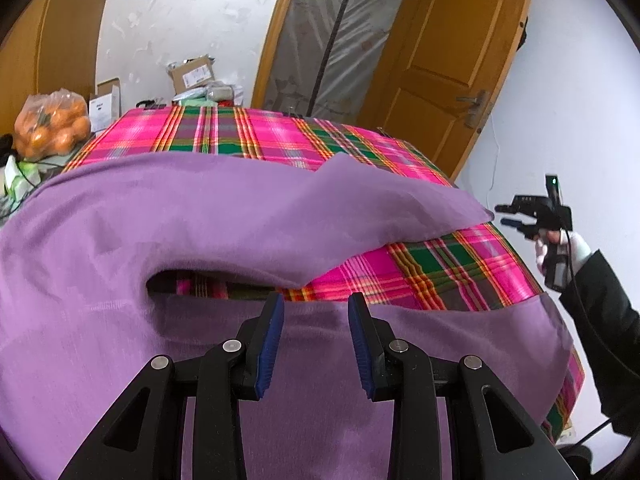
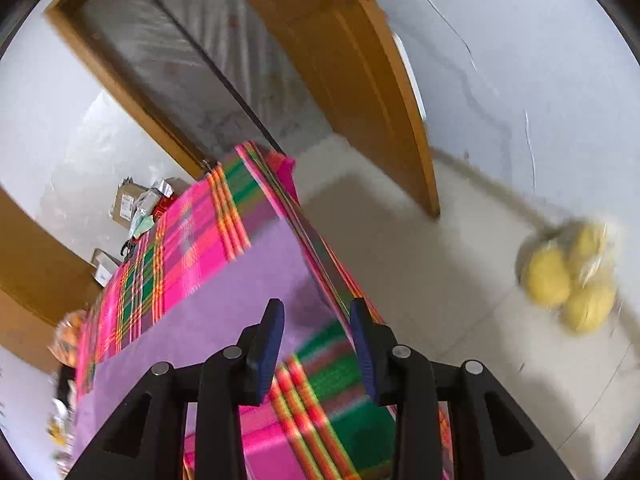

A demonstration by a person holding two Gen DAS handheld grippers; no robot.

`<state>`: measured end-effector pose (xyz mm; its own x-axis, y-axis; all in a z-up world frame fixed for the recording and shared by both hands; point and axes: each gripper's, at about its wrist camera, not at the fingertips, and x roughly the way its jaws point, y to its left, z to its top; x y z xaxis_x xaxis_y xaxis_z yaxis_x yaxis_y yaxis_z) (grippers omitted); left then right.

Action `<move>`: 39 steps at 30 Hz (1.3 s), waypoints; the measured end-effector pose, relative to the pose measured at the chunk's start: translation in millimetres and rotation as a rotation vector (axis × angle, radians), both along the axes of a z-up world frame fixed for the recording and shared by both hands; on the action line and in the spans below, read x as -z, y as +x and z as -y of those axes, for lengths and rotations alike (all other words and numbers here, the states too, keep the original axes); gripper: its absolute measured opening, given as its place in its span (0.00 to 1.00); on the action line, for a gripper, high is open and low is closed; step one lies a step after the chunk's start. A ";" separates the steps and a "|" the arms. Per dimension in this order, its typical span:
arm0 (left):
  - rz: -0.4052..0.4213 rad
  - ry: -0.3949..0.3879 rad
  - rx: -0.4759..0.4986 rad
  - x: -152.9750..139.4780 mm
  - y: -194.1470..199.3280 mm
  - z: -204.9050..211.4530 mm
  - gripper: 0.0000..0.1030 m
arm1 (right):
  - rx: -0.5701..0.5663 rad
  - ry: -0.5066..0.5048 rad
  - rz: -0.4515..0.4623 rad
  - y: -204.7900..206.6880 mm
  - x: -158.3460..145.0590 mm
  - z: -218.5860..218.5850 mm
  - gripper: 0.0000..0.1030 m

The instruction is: Fold clothes

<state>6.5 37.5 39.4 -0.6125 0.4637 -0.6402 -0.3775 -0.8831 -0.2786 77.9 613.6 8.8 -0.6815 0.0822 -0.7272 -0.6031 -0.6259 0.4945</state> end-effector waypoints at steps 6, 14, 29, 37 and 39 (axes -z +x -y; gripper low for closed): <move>-0.002 0.001 -0.019 -0.9 3.8 4.0 0.34 | -0.049 -0.025 -0.060 -11.7 5.3 3.7 0.38; -0.020 -0.005 -0.059 -8.6 3.0 11.2 0.34 | -0.085 0.100 0.012 -34.8 0.4 16.5 0.07; -0.029 -0.056 -0.149 -20.5 -34.0 29.7 0.34 | -0.034 0.159 0.026 -35.7 -25.5 -5.5 0.07; 0.109 -0.113 -0.118 14.0 -58.6 26.3 0.34 | -0.023 0.108 0.076 -33.7 2.0 -17.1 0.09; 0.142 -0.127 -0.110 22.0 -62.1 24.9 0.34 | -0.028 0.128 0.067 -34.9 -4.2 -16.4 0.09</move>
